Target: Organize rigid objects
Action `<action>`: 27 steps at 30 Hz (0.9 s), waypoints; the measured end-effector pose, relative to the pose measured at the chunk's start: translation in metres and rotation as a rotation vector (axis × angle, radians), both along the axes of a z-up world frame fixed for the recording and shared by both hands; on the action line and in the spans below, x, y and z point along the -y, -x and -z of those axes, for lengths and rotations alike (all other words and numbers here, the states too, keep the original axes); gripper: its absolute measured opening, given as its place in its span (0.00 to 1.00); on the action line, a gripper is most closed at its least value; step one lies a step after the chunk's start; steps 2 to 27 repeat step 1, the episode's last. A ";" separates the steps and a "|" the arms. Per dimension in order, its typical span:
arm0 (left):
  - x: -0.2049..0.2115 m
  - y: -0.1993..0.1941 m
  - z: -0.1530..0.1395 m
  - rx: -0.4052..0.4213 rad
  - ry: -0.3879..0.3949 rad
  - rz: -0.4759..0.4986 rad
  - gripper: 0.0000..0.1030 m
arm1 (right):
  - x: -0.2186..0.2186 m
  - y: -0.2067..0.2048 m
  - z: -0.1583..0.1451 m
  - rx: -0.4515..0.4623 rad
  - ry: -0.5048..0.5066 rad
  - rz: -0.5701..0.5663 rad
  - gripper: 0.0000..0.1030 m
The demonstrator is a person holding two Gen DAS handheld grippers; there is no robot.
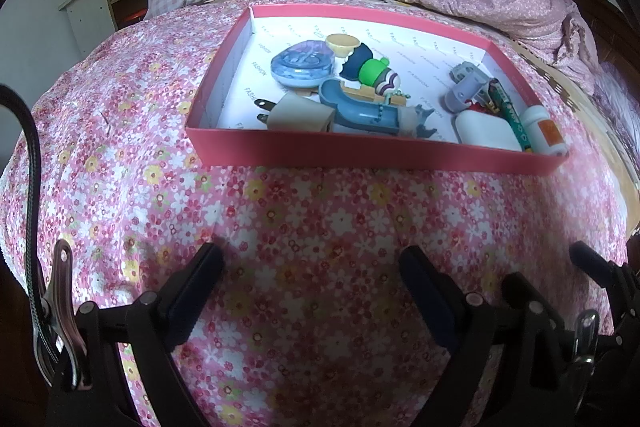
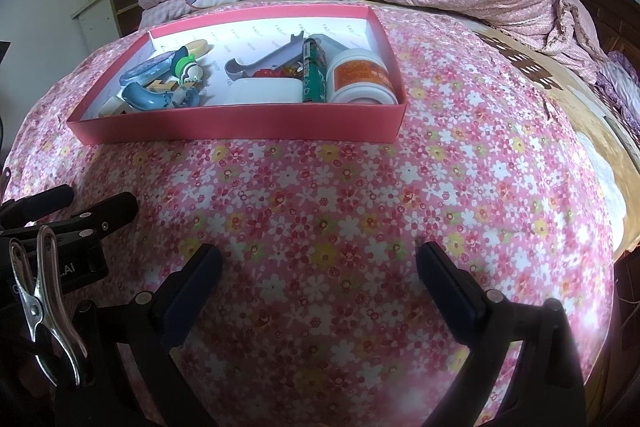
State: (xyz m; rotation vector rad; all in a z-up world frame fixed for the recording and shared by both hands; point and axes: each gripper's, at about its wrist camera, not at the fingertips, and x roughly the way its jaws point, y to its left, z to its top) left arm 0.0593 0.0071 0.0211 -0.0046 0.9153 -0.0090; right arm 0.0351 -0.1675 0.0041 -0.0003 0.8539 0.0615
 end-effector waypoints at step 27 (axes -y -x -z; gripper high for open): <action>0.000 0.000 0.000 -0.001 0.000 0.000 0.91 | 0.000 -0.001 0.000 0.000 0.000 0.000 0.98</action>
